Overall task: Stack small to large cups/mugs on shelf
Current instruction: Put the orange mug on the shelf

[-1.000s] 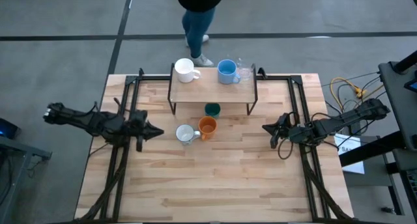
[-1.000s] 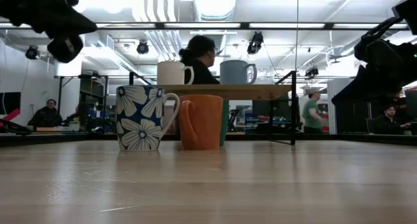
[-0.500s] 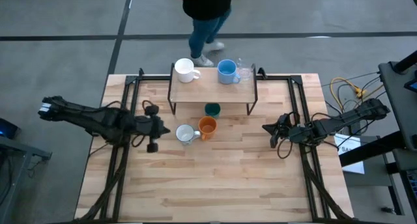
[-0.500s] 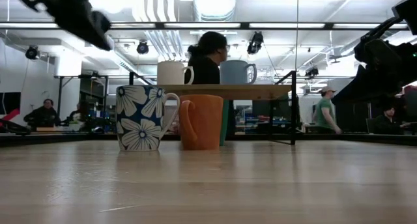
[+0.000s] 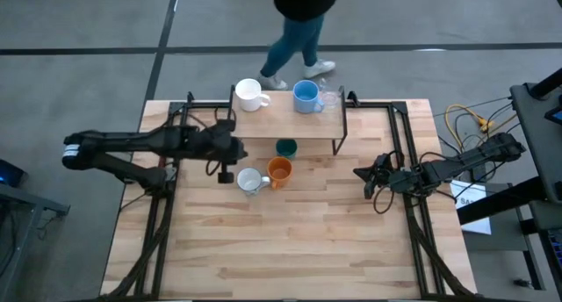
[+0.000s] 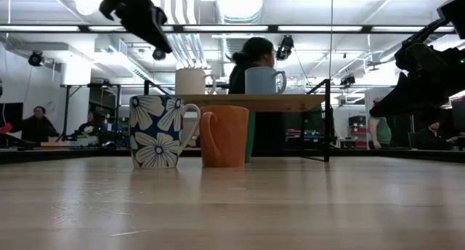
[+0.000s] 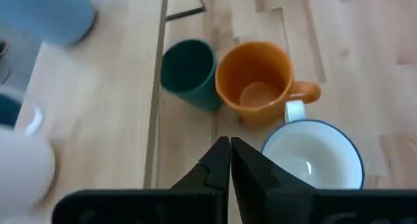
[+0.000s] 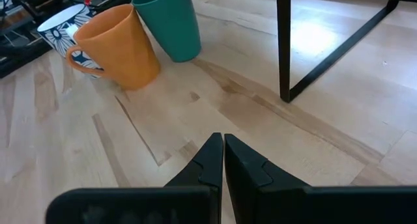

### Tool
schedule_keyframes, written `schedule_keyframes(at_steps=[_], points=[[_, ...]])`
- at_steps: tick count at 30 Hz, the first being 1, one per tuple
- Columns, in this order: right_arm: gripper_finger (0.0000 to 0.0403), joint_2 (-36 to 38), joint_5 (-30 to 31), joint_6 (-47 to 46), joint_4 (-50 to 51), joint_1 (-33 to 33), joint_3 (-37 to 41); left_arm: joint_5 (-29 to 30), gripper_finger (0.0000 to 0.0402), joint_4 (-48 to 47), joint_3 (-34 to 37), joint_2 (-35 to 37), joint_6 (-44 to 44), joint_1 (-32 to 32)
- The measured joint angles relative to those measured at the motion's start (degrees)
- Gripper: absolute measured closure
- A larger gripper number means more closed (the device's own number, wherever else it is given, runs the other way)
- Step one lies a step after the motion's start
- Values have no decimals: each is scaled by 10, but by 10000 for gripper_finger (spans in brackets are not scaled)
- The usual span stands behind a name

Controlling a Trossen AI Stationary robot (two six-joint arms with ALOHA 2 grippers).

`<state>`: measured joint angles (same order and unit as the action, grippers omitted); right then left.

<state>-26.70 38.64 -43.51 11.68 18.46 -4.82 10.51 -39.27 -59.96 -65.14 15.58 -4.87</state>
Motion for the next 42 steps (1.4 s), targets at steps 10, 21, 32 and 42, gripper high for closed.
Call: schedule_keyframes(at_steps=[10,21,32,42], points=[[394,0,-2,0,0,0,0,-147,401,-92,-97,-107,117,-28],[394,0,-13,0,0,0,0,-176,351,-125,-211,-194,152,-46],[394,0,-13,-11,0,0,0,-212,250,-168,-240,-267,209,-34],[394,-1,-13,-11,0,0,0,-208,270,-203,-296,-325,268,-12]])
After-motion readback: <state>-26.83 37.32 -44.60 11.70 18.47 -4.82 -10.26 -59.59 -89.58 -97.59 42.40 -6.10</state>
